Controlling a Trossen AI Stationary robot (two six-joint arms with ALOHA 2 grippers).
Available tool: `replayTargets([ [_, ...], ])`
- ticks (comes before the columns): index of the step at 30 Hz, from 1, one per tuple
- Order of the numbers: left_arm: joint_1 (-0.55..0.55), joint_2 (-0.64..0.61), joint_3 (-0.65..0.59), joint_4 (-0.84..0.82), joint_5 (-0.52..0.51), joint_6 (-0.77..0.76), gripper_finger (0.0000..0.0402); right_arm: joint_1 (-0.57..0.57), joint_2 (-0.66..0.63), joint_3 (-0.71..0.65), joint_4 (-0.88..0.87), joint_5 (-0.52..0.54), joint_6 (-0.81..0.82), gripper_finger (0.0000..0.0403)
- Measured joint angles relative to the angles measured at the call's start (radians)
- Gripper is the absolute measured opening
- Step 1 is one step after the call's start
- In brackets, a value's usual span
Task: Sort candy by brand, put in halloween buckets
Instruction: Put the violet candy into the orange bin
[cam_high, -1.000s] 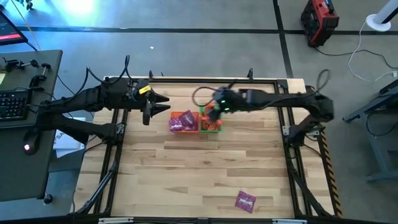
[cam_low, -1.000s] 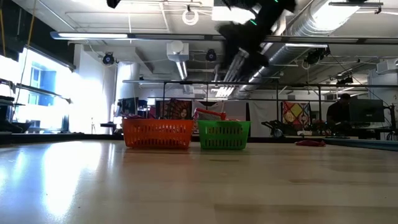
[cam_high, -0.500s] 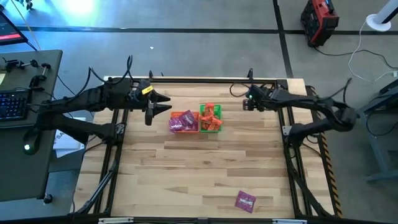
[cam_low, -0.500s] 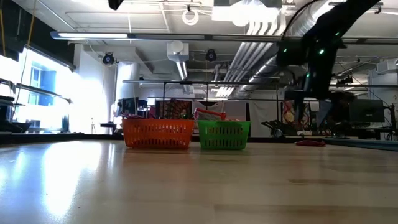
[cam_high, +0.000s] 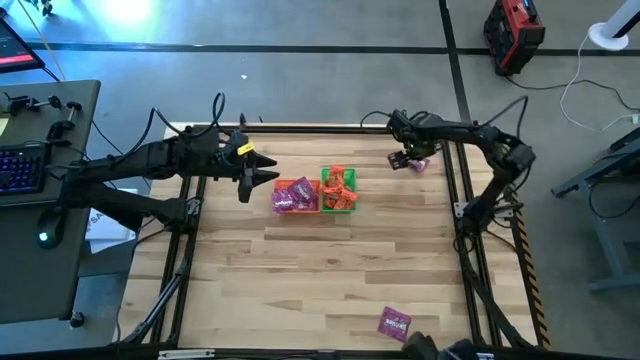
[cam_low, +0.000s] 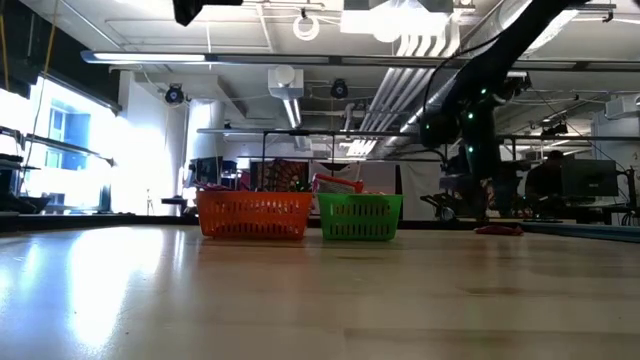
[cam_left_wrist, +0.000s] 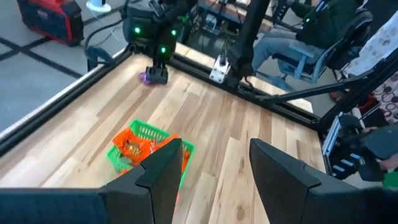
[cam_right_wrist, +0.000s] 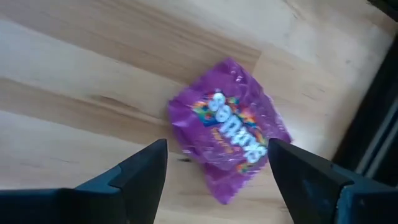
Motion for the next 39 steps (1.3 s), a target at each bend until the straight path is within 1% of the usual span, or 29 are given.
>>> replayTargets([
  [2, 0.000, 0.000, 0.000, -0.009, -0.001, -0.011, 0.0179, -0.018, 0.036, 0.028, -0.032, 0.003, -0.036, 0.0269],
  [7, 0.000, 0.000, 0.000, -0.019, -0.003, -0.032, 0.0179, -0.039, 0.089, 0.047, -0.055, -0.064, -0.142, 0.0253],
  [13, 0.000, 0.000, 0.000, -0.018, -0.006, -0.033, 0.0179, -0.039, 0.125, 0.049, -0.049, -0.059, -0.185, 0.0228],
  [15, 0.000, 0.000, 0.000, -0.018, -0.006, -0.033, 0.0179, -0.037, 0.130, 0.050, -0.046, -0.047, -0.185, 0.0212],
  [17, 0.000, 0.000, 0.000, -0.018, -0.006, -0.035, 0.0179, -0.036, 0.131, 0.050, -0.043, -0.034, -0.186, 0.0188],
  [19, 0.000, 0.000, 0.000, -0.018, -0.006, -0.040, 0.0179, -0.036, 0.133, 0.049, -0.038, -0.004, -0.186, 0.0152],
  [22, 0.000, 0.000, 0.000, -0.018, -0.013, -0.040, 0.0179, -0.038, 0.134, 0.047, -0.041, 0.049, -0.185, 0.0079],
  [24, 0.000, 0.000, 0.000, -0.018, -0.029, -0.041, 0.0179, -0.038, 0.125, 0.045, -0.060, 0.057, -0.186, 0.0026],
  [25, 0.000, 0.000, 0.000, -0.018, -0.038, -0.041, 0.0179, -0.034, 0.112, 0.045, -0.074, 0.058, -0.187, 0.0014],
  [28, 0.000, 0.000, 0.000, -0.017, -0.074, -0.031, 0.0179, -0.017, 0.040, 0.045, -0.111, 0.053, -0.180, 0.0017],
  [30, 0.000, 0.000, 0.000, -0.014, -0.095, -0.021, 0.0179, -0.003, -0.035, 0.045, -0.118, 0.026, -0.176, 0.0007],
  [32, 0.000, 0.000, 0.000, -0.015, -0.109, -0.011, 0.0179, 0.023, -0.124, 0.045, -0.095, -0.052, -0.149, 0.0003],
  [36, 0.000, 0.000, 0.000, -0.014, -0.112, 0.017, 0.0179, 0.118, -0.262, 0.045, 0.071, -0.348, -0.022, 0.0002],
  [37, 0.000, 0.000, 0.000, -0.014, -0.113, 0.019, 0.0179, 0.156, -0.281, 0.045, 0.128, -0.388, 0.018, 0.0002],
  [39, 0.000, 0.000, 0.000, -0.014, -0.113, 0.027, 0.0179, 0.243, -0.296, 0.045, 0.238, -0.403, 0.091, 0.0002],
])
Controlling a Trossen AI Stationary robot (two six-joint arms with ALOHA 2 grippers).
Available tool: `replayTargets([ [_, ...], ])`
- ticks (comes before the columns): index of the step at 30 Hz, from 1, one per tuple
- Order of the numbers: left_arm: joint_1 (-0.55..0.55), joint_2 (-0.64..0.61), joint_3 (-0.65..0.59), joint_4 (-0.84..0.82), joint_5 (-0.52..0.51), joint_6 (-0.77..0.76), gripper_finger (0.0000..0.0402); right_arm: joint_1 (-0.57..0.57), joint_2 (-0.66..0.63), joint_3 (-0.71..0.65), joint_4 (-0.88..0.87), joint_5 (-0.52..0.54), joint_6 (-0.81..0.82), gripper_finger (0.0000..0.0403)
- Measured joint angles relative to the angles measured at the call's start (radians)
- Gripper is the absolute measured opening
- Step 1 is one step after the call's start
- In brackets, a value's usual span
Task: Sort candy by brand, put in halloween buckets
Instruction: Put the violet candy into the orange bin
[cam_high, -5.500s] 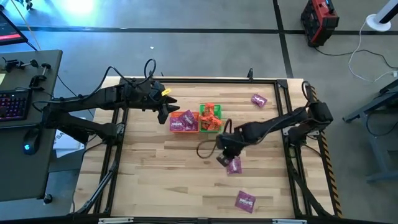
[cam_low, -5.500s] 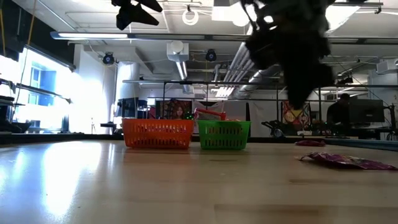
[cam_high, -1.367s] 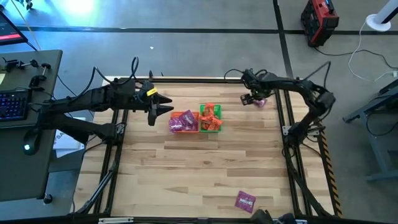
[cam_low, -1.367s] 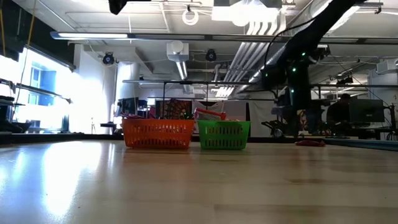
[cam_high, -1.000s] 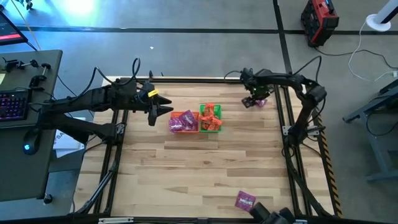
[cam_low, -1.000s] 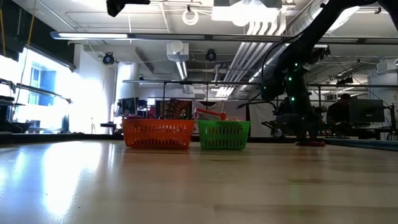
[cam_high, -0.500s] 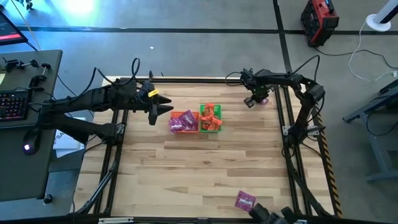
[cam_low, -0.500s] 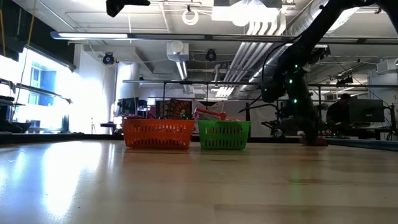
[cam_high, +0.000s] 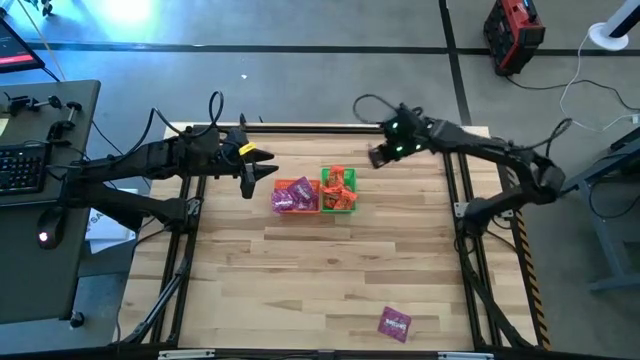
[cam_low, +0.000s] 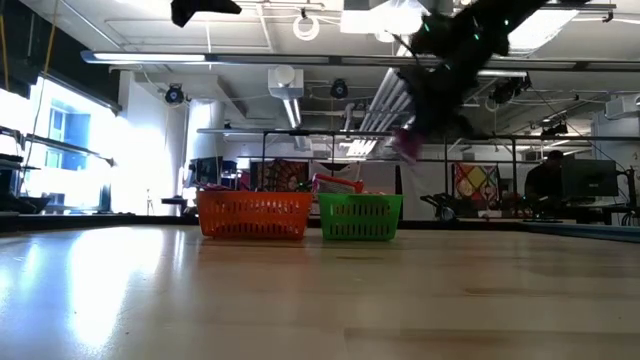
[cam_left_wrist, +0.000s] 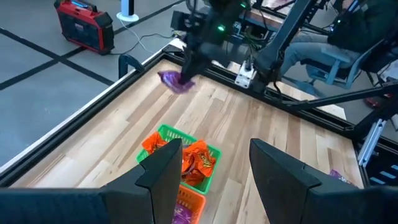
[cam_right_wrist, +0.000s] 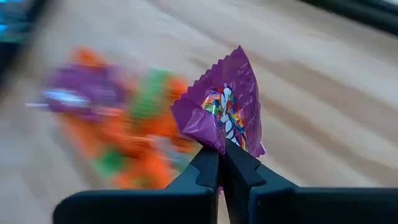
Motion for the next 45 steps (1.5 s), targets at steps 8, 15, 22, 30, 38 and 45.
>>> replayTargets([
  [8, 0.000, 0.000, 0.000, 0.000, 0.000, 0.021, 0.0179, 0.331, 0.188, 0.000, 0.550, -0.005, 0.250, 0.0000],
  [15, 0.000, 0.000, 0.000, -0.002, 0.000, 0.030, 0.0179, 0.417, 0.387, 0.000, 0.901, 0.011, 0.389, 0.0000],
  [22, 0.000, 0.000, 0.000, -0.025, 0.000, 0.029, 0.0179, 0.416, 0.409, 0.000, 0.898, 0.097, 0.403, 0.0017],
  [30, 0.000, 0.000, 0.000, -0.070, 0.004, 0.029, 0.0179, 0.428, 0.409, 0.046, 0.845, 0.079, 0.371, 0.0169],
  [38, 0.000, 0.000, 0.000, -0.080, 0.004, 0.032, 0.0179, 0.411, 0.376, 0.223, 0.575, -0.140, 0.216, 0.0254],
  [45, -0.001, 0.000, 0.001, -0.082, 0.004, 0.045, 0.0179, 0.495, 0.272, 0.291, -0.068, -0.134, 0.073, 0.0250],
])
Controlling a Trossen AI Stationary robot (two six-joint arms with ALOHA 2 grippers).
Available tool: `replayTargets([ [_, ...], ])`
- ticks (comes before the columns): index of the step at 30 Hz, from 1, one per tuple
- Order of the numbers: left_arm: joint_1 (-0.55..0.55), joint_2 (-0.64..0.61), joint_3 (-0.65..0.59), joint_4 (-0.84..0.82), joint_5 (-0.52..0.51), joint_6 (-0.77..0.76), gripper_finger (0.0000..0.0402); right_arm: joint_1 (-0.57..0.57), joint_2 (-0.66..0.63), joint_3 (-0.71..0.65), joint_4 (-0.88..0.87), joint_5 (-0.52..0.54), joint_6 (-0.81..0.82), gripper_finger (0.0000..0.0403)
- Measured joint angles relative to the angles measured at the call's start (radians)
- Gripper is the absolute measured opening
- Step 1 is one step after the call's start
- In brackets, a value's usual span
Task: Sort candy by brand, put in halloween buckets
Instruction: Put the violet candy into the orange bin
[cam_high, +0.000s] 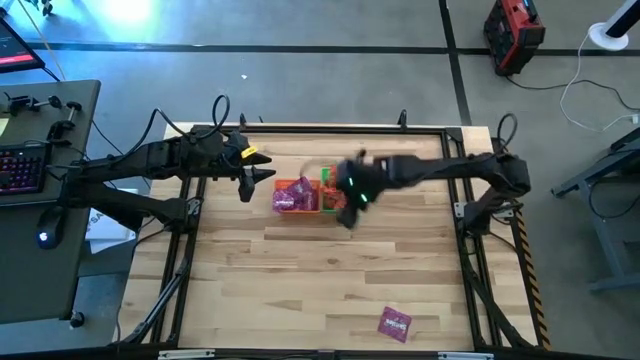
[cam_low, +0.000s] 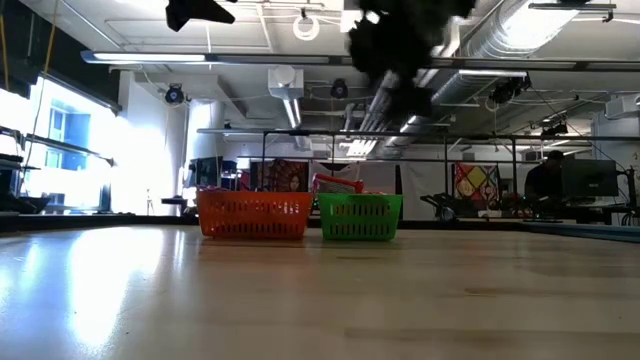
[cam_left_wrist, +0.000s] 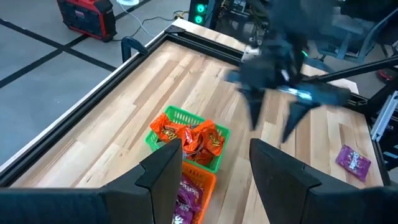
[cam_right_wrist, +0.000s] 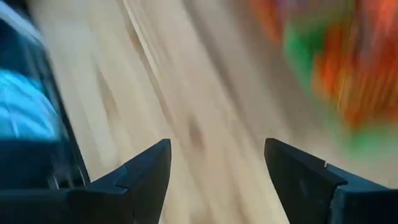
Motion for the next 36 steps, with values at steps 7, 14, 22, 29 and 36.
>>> replayTargets([
  [7, 0.000, 0.000, 0.000, 0.000, 0.000, 0.000, 0.0179, 0.321, -0.131, -0.336, -0.056, -0.085, 0.422, 0.0250],
  [14, 0.001, 0.000, 0.000, 0.011, 0.000, 0.002, 0.0179, 0.682, -0.120, -0.425, 0.215, -0.097, 1.002, 0.0250],
  [22, 0.001, 0.004, 0.000, 0.024, 0.000, 0.001, 0.0179, 0.736, 0.121, -0.191, 0.014, 0.006, 1.093, 0.0239],
  [29, 0.001, 0.009, 0.000, 0.033, 0.000, 0.000, 0.0179, 0.742, 0.288, -0.052, -0.103, 0.000, 1.064, 0.0226],
  [36, 0.001, 0.008, 0.000, 0.033, 0.000, -0.007, 0.0179, 0.751, 0.363, -0.019, -0.108, 0.013, 1.065, 0.0212],
])
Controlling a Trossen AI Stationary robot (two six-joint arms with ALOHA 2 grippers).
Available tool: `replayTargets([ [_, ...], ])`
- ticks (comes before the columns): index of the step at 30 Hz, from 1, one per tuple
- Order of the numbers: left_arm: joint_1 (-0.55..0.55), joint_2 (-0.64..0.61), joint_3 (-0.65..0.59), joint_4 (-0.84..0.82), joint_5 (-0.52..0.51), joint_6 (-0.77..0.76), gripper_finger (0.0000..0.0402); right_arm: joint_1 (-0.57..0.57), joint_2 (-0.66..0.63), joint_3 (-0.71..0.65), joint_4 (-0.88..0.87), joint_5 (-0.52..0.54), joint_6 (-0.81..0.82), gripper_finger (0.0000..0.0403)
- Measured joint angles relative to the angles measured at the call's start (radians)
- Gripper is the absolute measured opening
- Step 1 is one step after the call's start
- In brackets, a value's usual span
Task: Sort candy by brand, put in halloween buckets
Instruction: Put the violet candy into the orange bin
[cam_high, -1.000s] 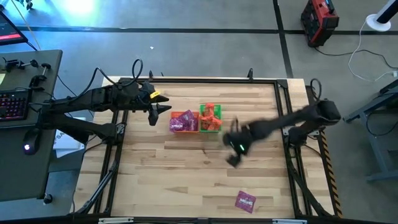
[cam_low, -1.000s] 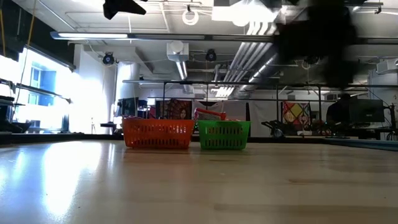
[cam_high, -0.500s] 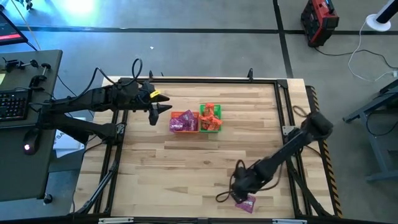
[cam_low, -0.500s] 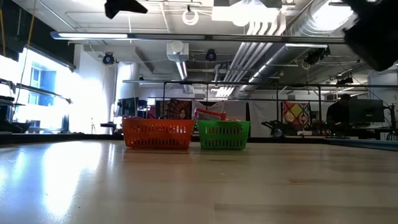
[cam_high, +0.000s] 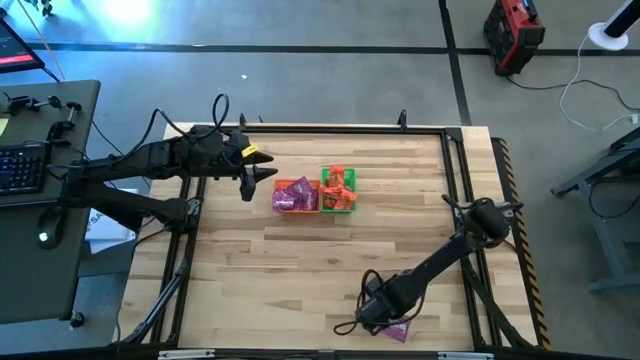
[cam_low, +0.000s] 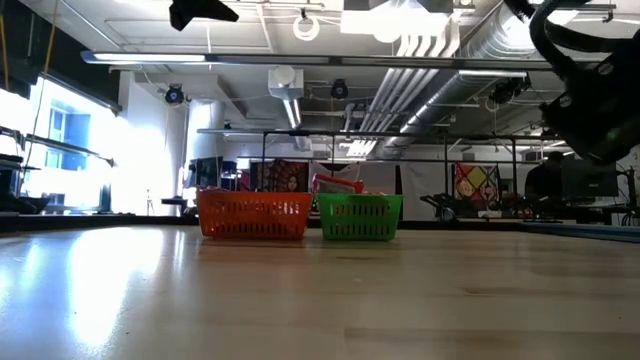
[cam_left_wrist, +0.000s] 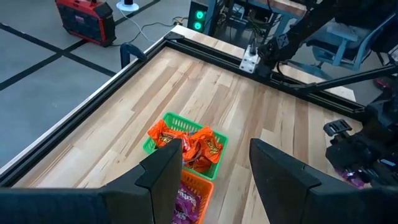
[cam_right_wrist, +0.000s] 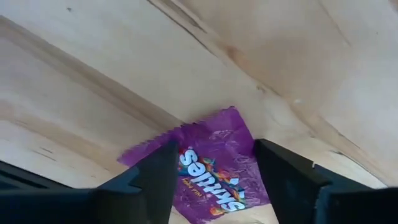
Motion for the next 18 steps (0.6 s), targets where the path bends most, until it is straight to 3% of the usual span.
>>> replayTargets([
  [4, 0.000, 0.000, 0.000, -0.001, 0.000, 0.000, 0.0179, 0.003, 0.012, 0.000, -0.024, 0.010, -0.001, 0.0168],
  [10, 0.000, 0.000, 0.000, -0.002, 0.000, 0.010, 0.0179, 0.003, -0.012, -0.003, -0.097, 0.060, -0.098, 0.0021],
  [18, 0.000, 0.000, 0.000, -0.002, -0.004, 0.024, 0.0179, -0.086, -0.207, -0.008, -0.406, 0.262, -0.239, 0.0003],
])
